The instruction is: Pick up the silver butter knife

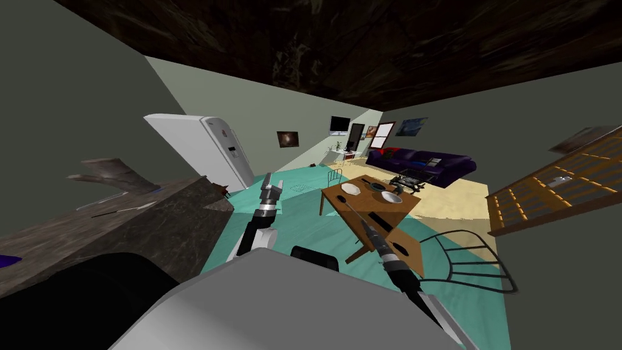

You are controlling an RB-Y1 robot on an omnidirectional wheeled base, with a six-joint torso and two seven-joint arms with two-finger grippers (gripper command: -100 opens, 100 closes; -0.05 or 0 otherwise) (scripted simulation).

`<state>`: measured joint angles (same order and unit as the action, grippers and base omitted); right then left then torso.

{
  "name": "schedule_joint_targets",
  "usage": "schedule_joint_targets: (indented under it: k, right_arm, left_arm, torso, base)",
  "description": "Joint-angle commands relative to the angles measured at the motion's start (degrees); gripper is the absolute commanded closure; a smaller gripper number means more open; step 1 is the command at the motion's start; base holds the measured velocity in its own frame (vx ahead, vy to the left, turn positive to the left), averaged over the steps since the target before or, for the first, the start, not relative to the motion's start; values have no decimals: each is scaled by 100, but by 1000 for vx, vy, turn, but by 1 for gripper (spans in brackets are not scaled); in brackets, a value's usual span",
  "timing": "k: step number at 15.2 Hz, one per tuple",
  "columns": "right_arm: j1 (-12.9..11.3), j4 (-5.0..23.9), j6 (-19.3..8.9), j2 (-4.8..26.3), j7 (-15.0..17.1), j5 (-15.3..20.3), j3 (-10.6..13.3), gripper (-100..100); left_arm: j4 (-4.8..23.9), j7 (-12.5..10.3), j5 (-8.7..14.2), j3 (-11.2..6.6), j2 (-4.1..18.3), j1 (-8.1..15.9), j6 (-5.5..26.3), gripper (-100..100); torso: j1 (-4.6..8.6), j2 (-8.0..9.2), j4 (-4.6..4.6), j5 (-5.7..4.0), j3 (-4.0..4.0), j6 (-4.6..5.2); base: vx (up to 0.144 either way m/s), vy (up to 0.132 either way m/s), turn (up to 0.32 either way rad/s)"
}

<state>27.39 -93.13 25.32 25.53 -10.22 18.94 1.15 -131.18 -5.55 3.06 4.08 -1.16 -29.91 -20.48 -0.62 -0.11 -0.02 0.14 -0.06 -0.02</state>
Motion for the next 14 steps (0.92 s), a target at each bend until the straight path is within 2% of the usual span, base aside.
schedule_joint_targets:
  k: [1,2,3,5,6,8,9,10,11,12,14]
  right_arm:
    - [-80,286,-71,139,-77,74,23,-100]
    - [-80,371,-71,139,-77,74,23,-100]
    - [-104,538,-105,291,-184,165,49,-100]
    - [-104,694,-105,291,-184,165,49,-100]
    - [-127,845,-142,444,-296,255,83,-100]
    - [-127,1018,-142,444,-296,255,83,-100]
    - [-147,1205,-181,597,-412,344,123,-100]
    - [-147,1338,-181,597,-412,344,123,-100]
    - [-147,1342,-181,597,-412,344,123,-100]
    - [-166,1496,-221,750,-530,433,170,-100]
    - [-166,1664,-221,750,-530,433,170,-100]
  left_arm:
    - [0,0,0,0,0,0,0,0]
    - [0,0,0,0,0,0,0,0]
    - [0,0,0,-1,0,0,0,0]
    - [0,0,0,0,0,0,0,0]
    - [0,0,0,-1,1,0,0,0]
    - [0,0,0,-1,1,0,0,0]
    - [0,0,0,-1,1,0,0,0]
    - [0,0,0,-1,1,0,0,0]
    - [0,0,0,-1,1,0,0,0]
    - [0,0,0,-1,1,0,0,0]
    - [0,0,0,-1,1,0,0,0]
  torso:
    - [0,0,0,0,0,0]
    - [2,-3,0,0,-2,-1]
    - [13,-2,-1,-2,-1,1]
    - [14,-5,-1,-3,-3,0]
    - [22,-1,-1,-4,-1,2]
    - [19,-1,0,-4,-1,0]
    - [26,2,0,-4,0,2]
    - [22,0,0,-5,0,-1]
    - [21,-1,0,-3,-1,1]
    - [29,2,0,-5,1,2]
    - [31,-4,-1,-6,-3,1]
  base:
    - [57,142,124]
    - [44,94,51]
    - [54,110,128]
    - [52,96,85]
    - [42,99,134]
    - [45,86,85]
    - [50,99,144]
    - [57,103,143]
    - [43,60,30]
    - [66,67,114]
    - [53,63,94]
